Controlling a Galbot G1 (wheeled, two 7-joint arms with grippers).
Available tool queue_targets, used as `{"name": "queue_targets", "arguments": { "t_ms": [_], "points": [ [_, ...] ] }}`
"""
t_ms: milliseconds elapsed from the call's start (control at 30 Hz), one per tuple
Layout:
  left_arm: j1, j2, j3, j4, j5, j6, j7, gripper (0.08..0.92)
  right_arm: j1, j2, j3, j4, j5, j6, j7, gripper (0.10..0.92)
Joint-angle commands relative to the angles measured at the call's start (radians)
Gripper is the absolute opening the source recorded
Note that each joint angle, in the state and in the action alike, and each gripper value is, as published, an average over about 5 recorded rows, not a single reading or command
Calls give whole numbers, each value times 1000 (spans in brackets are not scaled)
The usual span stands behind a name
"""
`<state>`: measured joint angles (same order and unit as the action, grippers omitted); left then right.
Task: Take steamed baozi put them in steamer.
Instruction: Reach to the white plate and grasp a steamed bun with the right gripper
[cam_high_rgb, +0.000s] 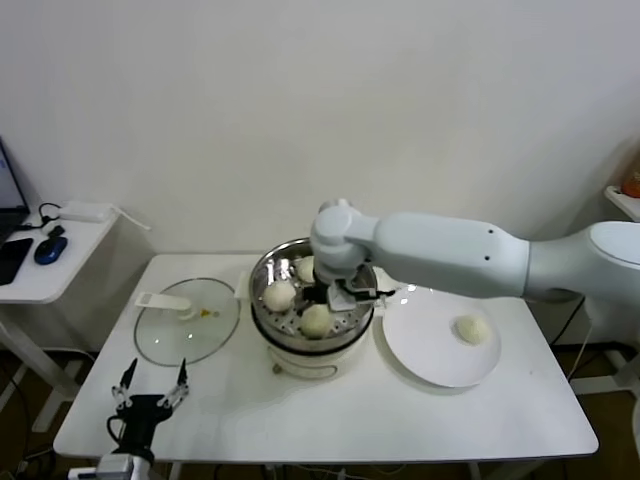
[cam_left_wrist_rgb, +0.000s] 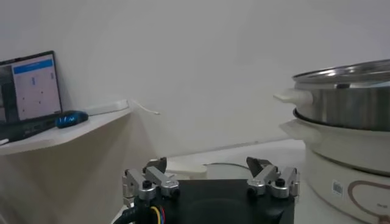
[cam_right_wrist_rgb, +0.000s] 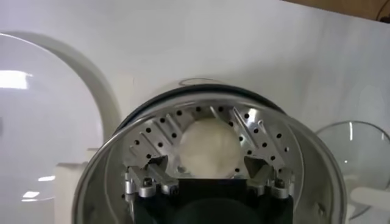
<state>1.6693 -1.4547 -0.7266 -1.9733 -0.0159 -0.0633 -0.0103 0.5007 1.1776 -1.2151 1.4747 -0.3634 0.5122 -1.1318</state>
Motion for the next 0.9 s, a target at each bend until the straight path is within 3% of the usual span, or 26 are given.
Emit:
{"name": "queue_targets", "arguments": {
  "t_ms": [33,200,433,533,733,900],
  "points": [
    [-2,-1,2,-1,1,1,0,823,154,-60,-13,-9,141,31,-8,823],
    [-7,0,3,-9,0,7,-1,823,275,-142,-104,-18,296,-89,1,823],
    [-26,-4,5,-32,-14,23,-2,823,421,-265,-332,-63,797,-473,28,823],
    [-29,-1,11,-33,-13,23,-1,823,432,-326,-372,-109,916,-572,32,823],
    [-30,2,17,-29,-14,20,1,823,386,-460,-382,-180,949,-671,50,823],
    [-34,0,13,-31,-18,20,2,823,265,-567,-304,-190,838,-725,119,823]
  ]
}}
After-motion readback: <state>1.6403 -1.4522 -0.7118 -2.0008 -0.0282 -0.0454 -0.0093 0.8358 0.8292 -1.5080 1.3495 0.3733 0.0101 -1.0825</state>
